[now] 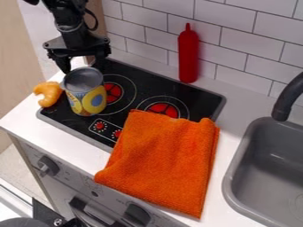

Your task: Move the can from the left burner and put it on the bottom of the same burner

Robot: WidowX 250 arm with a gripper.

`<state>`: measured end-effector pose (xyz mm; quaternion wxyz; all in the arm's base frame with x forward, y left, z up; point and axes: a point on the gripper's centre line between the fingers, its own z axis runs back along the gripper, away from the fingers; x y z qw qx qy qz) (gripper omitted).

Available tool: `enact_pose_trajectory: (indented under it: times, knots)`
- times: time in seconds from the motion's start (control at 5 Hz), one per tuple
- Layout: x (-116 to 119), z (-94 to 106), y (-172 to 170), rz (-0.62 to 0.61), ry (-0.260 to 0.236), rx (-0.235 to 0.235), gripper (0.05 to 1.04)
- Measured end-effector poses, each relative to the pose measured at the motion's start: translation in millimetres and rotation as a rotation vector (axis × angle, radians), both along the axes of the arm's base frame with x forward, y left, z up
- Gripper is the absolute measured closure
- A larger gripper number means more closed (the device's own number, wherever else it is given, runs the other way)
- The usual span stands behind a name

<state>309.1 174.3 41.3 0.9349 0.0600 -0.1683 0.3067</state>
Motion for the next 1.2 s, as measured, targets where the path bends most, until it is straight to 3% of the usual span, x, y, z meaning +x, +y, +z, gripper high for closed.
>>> enact_pose_trajectory:
  times: [0.8,1.2]
  knots:
    - [-35.8,-3.8,-17.5,-0.125,0.005,0.014,0.083]
    - [-16.2,9.6,-17.3,-0.067,-0.051,0.011,0.083]
